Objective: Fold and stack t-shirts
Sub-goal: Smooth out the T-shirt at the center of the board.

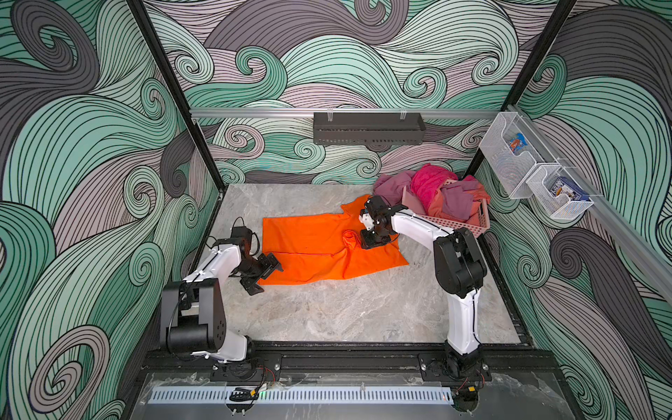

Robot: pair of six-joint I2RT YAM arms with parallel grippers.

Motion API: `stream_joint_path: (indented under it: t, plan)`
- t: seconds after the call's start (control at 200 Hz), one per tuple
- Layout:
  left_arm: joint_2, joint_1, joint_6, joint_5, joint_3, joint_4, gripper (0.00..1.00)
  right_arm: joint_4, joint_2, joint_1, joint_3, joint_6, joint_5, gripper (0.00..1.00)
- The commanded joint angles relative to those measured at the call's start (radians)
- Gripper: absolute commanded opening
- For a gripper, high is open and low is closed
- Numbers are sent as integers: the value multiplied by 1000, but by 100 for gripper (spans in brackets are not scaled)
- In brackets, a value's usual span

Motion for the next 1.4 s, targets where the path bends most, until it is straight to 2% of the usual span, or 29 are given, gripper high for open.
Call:
stream_joint_path:
  t: [0.0,0.655,0.951,1.166,1.396]
  plan:
    - [-12,5,11,-10,-2,-5,94,-32,5,9,12,-38,65,41]
    - [-18,5,17,-22,-21,-7,94,-48,58,55,50,-38,47,36]
    - [-11,5,20,-29,-23,-8,94,-54,81,55,70,-40,66,26]
    - [-10,5,20,-29,-22,-10,94,-55,74,55,86,-32,81,10]
    - [-14,5,19,-29,-26,-10,94,-62,61,55,113,-49,143,5]
